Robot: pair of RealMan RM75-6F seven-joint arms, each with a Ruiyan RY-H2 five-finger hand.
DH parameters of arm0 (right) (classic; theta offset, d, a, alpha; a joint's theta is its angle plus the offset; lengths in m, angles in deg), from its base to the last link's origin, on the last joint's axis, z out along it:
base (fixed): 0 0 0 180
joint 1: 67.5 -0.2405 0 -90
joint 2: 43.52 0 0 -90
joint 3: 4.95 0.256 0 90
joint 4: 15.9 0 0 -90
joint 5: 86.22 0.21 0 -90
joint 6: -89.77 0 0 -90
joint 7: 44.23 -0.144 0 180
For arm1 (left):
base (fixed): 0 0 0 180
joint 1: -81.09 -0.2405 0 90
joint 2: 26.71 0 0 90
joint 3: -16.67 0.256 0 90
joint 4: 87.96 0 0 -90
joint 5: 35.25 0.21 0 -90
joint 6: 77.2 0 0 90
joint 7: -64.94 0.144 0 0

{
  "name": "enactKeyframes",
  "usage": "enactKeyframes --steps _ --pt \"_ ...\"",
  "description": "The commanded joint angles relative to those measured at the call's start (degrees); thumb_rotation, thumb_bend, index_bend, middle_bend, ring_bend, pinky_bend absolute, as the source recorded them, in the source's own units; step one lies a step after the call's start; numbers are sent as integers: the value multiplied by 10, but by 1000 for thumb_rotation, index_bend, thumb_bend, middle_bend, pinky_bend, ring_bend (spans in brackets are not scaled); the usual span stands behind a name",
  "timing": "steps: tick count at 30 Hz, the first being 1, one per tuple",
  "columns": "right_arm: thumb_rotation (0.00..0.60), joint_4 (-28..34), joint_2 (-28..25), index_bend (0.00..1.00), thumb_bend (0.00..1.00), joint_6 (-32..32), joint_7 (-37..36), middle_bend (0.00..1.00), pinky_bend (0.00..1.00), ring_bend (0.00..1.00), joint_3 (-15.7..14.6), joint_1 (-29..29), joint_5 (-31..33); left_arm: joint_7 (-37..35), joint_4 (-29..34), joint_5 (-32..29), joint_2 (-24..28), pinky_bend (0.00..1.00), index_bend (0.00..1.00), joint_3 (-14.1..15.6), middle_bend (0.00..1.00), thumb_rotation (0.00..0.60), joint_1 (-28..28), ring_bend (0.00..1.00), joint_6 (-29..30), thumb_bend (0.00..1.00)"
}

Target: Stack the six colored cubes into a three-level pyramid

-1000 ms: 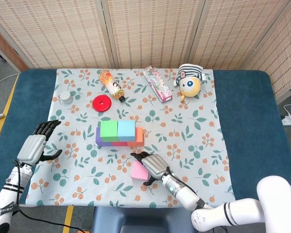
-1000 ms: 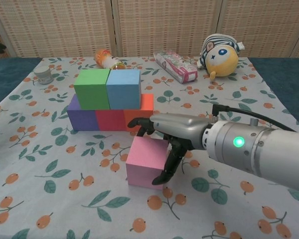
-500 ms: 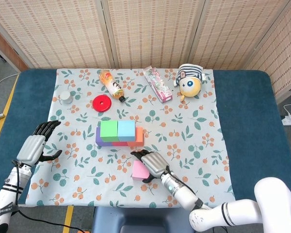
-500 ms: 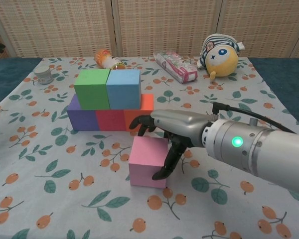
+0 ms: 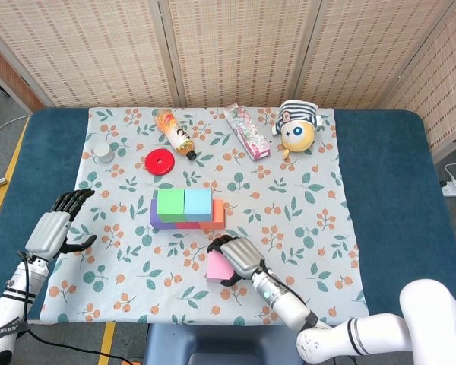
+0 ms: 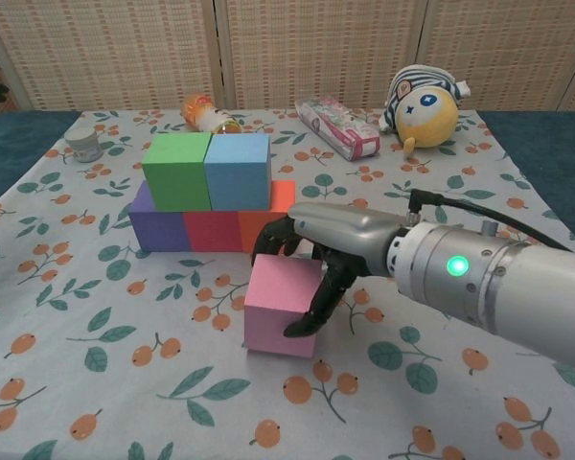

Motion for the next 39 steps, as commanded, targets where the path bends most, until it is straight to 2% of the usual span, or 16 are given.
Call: enactKeyframes --steps 1,6,13,16,21,26,29,35,39 --pt "600 13 -15 370 114 3 -5 287 372 222 4 5 -9 2 1 1 0 33 78 0 43 600 1 0 -1 291" --pt "600 54 -64 382 116 -11 -12 314 405 249 5 8 -16 8 8 1 3 34 78 -1 43 600 2 0 0 290" --pt "600 165 -199 382 118 -11 -8 341 413 266 16 13 -30 30 16 -4 6 34 78 -2 43 600 5 0 -4 292" --pt "600 207 -266 382 118 -33 -26 342 413 266 36 6 -25 41 19 -10 5 33 78 -3 43 600 7 0 -8 293" --pt "600 208 -333 369 118 -89 -63 344 416 267 80 -25 -11 68 19 -15 -3 33 78 -4 43 600 10 0 -6 293" --pt "600 171 -349 361 118 -153 -104 344 415 267 118 -75 25 107 14 -23 -14 33 78 -6 46 600 11 0 -1 292" --pt "600 139 -343 361 118 -189 -119 344 415 266 130 -109 44 121 13 -25 -19 33 78 -6 46 600 10 0 6 292" --pt "600 69 -314 361 119 -223 -118 344 415 265 132 -186 96 127 12 -23 -21 33 78 -3 47 600 8 0 8 294" --pt "600 21 -283 361 118 -222 -115 344 415 265 125 -228 132 126 11 -24 -22 34 76 -2 46 600 7 0 6 294"
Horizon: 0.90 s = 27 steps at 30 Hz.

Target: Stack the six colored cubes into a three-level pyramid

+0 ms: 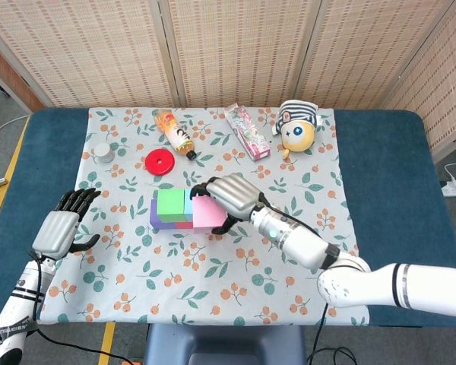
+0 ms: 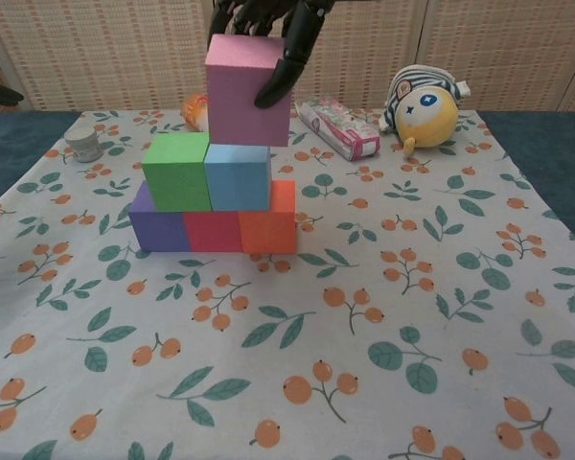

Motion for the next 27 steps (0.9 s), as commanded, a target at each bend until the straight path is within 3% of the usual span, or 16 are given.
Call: enactKeyframes --steps 1,7,16,27 --pt "600 -50 37 361 118 -5 1 344 415 265 -8 -42 41 -1 -1 -1 0 34 76 0 46 600 0 0 -1 294" --pt "600 -116 74 352 118 -25 -2 344 400 262 -25 -86 71 -7 -4 0 0 33 76 0 46 600 -1 0 0 294" --pt "600 -198 110 344 119 -63 -26 344 375 250 -30 -123 56 -16 -11 -3 -2 33 76 -1 46 600 -1 0 -4 294" --pt "600 -246 142 340 119 -70 -40 345 372 250 -47 -157 61 -23 -15 -4 -4 33 76 -2 46 600 0 0 -6 293"
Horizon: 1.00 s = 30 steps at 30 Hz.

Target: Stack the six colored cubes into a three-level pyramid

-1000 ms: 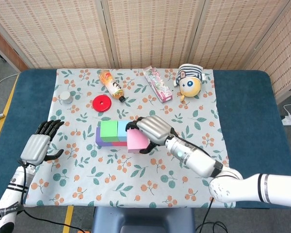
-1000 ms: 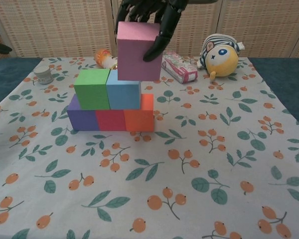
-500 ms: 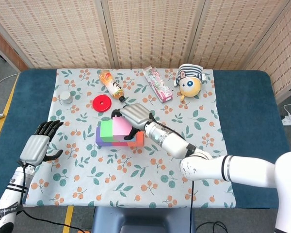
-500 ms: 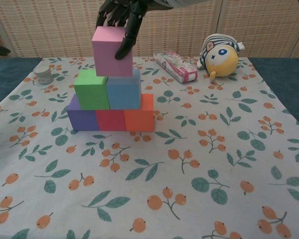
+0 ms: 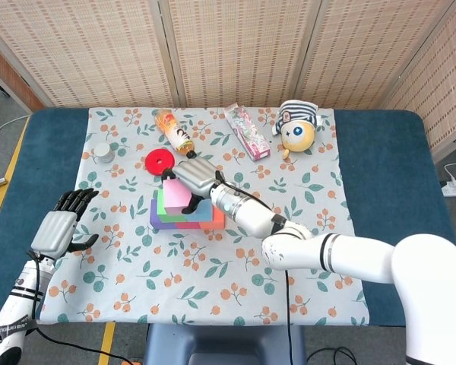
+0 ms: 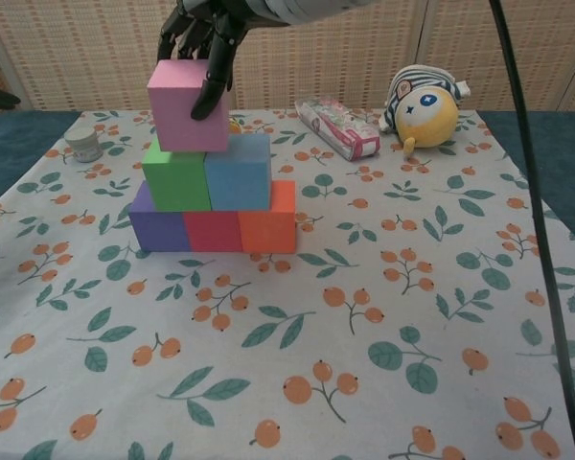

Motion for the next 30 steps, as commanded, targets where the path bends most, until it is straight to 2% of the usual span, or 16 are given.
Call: enactKeyframes --steps 1,11,30 --pt "600 -8 6 339 119 0 -3 345 372 250 -6 -7 6 -2 -1 0 0 33 76 0 46 600 0 0 0 294" --pt "600 -36 18 328 119 -1 -8 345 372 250 -27 -22 24 -9 -8 2 -4 32 76 1 46 600 0 0 -2 293" --pt "600 -50 28 314 119 -1 -16 345 372 250 -46 -38 34 -23 -18 2 -7 32 76 2 45 600 2 0 -10 293"
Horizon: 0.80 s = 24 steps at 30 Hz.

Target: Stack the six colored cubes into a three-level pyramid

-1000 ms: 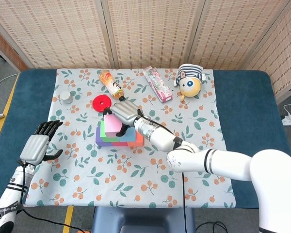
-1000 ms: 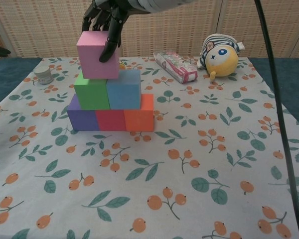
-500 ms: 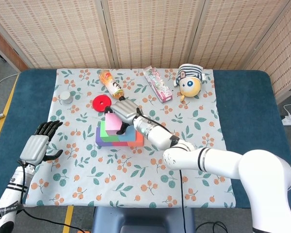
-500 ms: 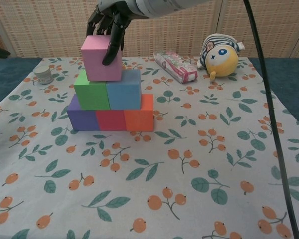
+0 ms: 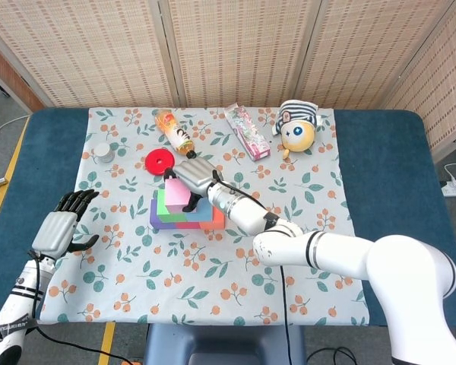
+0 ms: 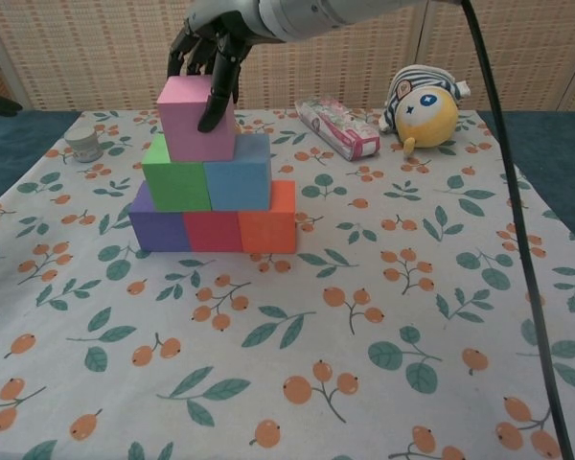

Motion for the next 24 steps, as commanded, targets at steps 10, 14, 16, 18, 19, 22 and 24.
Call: enactKeyframes --steps 10,14,16,18,19,22,24 --pt "600 -2 3 176 120 4 -4 327 332 216 -5 -3 2 -3 -3 -2 -2 31 76 0 45 600 0 0 -1 293" --pt "600 0 1 69 119 5 -6 276 310 196 -5 -2 -1 -3 -4 -2 -3 31 76 -1 44 600 1 0 -2 293" --pt "600 1 1 31 119 5 -8 258 303 187 -5 -1 -2 -3 -4 -2 -3 31 76 -1 44 600 1 0 -3 293" --pt "600 1 0 12 119 4 -9 244 291 180 -5 0 -3 -2 -4 -3 -3 31 77 -1 43 600 1 0 -3 293" --pt "600 1 0 8 118 4 -9 237 286 175 -5 0 -2 -2 -4 -3 -3 31 76 -1 43 600 1 0 -3 293" --pt "600 4 -1 0 79 5 -11 202 262 154 -5 1 -3 -1 -4 -3 -4 30 76 -1 43 600 2 0 -4 293" --pt "600 7 -3 0 59 6 -12 185 250 143 -5 2 -5 0 -4 -3 -4 30 75 -1 44 600 2 0 -4 292"
